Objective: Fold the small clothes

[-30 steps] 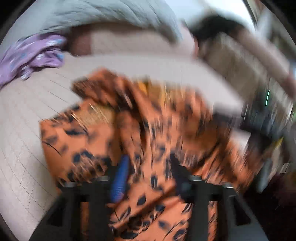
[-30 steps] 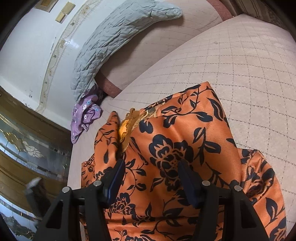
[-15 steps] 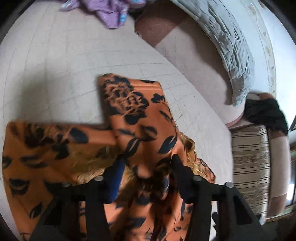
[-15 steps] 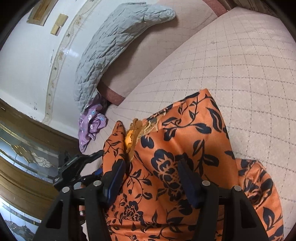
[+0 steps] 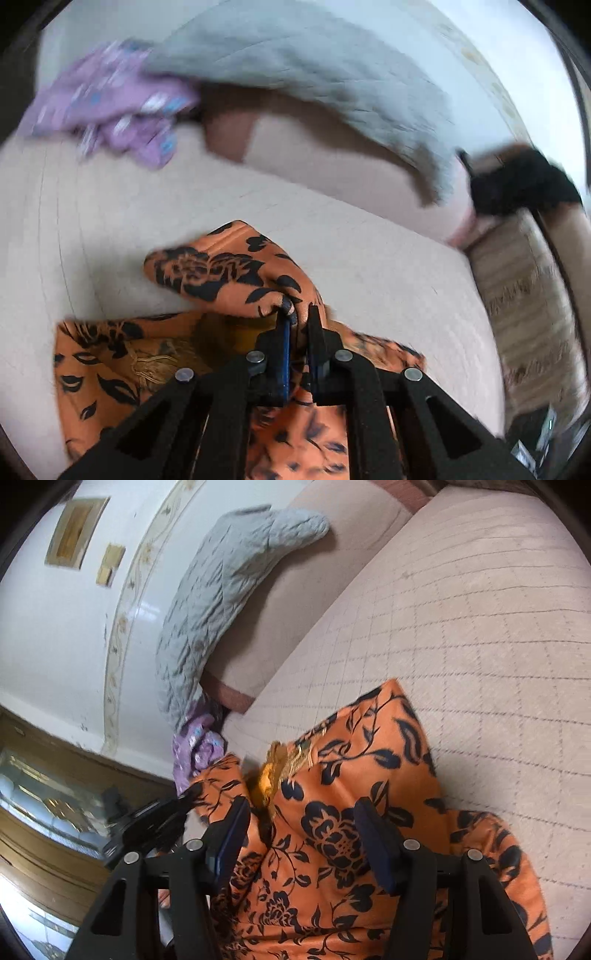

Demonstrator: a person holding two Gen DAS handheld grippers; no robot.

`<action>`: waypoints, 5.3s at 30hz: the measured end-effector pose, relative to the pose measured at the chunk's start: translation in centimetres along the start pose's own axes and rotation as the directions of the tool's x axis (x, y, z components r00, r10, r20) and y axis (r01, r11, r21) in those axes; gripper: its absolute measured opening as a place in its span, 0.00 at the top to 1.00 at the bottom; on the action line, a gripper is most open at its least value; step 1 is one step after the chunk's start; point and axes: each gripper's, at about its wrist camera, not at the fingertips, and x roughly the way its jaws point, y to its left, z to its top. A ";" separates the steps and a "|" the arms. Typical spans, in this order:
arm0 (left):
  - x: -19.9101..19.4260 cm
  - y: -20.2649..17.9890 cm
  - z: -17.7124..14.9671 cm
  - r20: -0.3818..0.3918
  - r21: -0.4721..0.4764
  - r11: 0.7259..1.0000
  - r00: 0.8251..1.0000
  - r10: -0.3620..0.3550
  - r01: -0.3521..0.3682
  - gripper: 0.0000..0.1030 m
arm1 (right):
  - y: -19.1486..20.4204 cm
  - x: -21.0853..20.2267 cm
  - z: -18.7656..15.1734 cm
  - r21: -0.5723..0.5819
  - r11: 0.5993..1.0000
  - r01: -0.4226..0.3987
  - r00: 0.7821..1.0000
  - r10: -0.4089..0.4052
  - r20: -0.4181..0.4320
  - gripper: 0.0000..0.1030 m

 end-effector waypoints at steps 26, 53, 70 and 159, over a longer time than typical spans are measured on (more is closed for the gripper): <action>-2.8 11.9 -10.8 -0.024 -0.027 0.877 0.877 0.479 -0.480 0.47 | -4.7 -0.6 3.0 0.036 0.963 0.268 0.964 -0.267 -0.006 0.33; -3.8 13.1 -10.6 0.054 -0.036 0.940 0.938 0.342 -0.340 0.87 | 2.6 -0.2 -1.4 -0.277 0.876 0.394 0.913 -0.339 0.227 0.84; -5.7 13.4 -9.7 0.201 -0.033 0.852 0.832 0.517 -0.522 0.76 | 1.4 -1.1 0.4 -0.129 0.924 0.361 0.910 -0.319 0.264 0.26; -14.1 14.2 -33.8 -0.335 -0.197 0.960 0.934 0.124 -0.198 0.94 | -5.8 -16.4 -17.2 -0.388 0.851 0.352 0.876 -0.447 -0.184 0.91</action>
